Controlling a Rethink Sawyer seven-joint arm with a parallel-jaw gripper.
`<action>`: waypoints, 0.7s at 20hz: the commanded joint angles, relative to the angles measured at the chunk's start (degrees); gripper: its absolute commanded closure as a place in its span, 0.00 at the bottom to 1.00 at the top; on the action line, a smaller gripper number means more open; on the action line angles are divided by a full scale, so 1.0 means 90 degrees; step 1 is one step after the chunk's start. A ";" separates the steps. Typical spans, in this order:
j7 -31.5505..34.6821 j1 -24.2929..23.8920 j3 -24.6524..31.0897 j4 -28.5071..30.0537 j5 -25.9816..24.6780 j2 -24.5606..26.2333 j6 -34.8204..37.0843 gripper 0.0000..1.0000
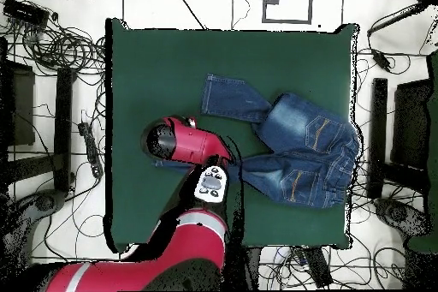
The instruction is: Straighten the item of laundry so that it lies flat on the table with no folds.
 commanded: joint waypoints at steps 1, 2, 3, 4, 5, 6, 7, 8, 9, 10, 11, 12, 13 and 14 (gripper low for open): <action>0.1761 0.0075 0.0180 -0.0002 0.0354 0.0429 0.0595 1.00; 0.1613 -0.0068 0.0271 0.0059 0.0285 0.0395 0.0536 1.00; 0.1554 -0.0139 0.0323 0.0084 0.0263 0.0390 0.0476 1.00; 0.1379 -0.0375 0.0507 0.0214 0.0174 0.0329 0.0330 1.00; 0.1319 -0.0478 0.0604 0.0331 0.0113 0.0317 0.0185 1.00; 0.1183 -0.0666 0.0721 0.0435 -0.0002 0.0274 0.0027 1.00; 0.1095 -0.0811 0.0818 0.0486 -0.0054 0.0260 0.0009 1.00; 0.1007 -0.0956 0.0916 0.0538 -0.0107 0.0246 -0.0008 1.00; 0.0972 -0.1018 0.0946 0.0565 -0.0144 0.0232 -0.0004 1.00; 0.0980 -0.1043 0.0937 0.0608 -0.0159 0.0188 0.0022 1.00; 0.1004 -0.1042 0.0918 0.0651 -0.0181 0.0156 0.0021 1.00; 0.1018 -0.1021 0.0883 0.0674 -0.0202 0.0122 0.0047 1.00; 0.1040 -0.1013 0.0867 0.0681 -0.0212 0.0104 0.0058 1.00; 0.1052 -0.1002 0.0848 0.0706 -0.0226 0.0072 0.0073 1.00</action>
